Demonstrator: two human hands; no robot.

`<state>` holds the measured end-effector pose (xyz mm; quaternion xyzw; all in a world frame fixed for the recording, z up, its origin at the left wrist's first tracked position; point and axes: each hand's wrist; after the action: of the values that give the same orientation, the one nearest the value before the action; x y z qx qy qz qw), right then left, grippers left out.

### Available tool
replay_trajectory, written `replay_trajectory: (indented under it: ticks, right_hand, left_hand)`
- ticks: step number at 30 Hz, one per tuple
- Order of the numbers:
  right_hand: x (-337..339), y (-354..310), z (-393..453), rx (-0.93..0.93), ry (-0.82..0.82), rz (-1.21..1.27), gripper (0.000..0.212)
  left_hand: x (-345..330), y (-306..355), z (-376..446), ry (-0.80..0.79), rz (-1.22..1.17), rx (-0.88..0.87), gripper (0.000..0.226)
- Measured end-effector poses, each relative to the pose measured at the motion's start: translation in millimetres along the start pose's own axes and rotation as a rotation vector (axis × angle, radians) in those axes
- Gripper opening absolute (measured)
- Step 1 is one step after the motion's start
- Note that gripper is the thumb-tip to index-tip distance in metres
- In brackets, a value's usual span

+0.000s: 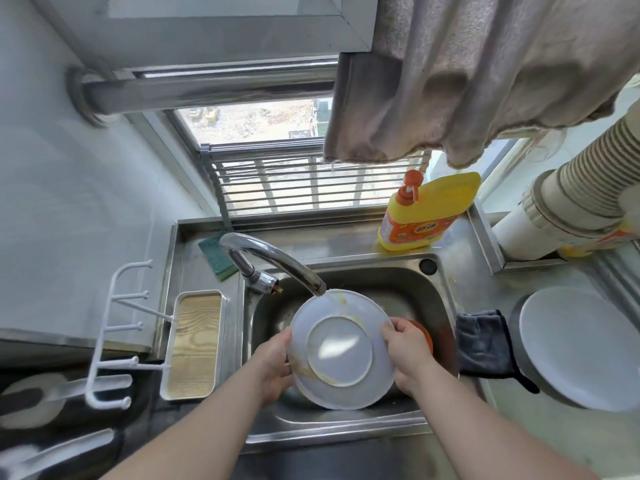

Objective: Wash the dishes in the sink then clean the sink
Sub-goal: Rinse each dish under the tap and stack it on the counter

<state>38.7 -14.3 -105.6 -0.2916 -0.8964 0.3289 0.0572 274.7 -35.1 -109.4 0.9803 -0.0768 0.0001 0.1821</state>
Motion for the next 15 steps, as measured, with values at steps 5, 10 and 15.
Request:
replay_trajectory:
  ticks: [5,10,15]
  right_hand:
    - [-24,8,-8,-0.006,-0.076,-0.050,0.011]
    - [-50,0,-11,0.047,-0.157,-0.098,0.015]
    - [-53,-21,-14,0.094,-0.242,-0.162,0.022]
  left_hand:
    - [22,-18,11,0.012,-0.031,0.064,0.068]
    - [27,-22,15,0.036,-0.138,0.076,0.077]
    - [24,-13,12,0.041,-0.223,0.072,0.068]
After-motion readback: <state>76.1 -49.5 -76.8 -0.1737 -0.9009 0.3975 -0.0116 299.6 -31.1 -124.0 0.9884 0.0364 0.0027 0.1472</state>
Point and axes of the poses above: each hand's wrist, its own z-axis towards the middle knuckle, its own x-axis out of the back of the hand, y = z × x, and after that the axes turned 14 degrees about z, right-handed
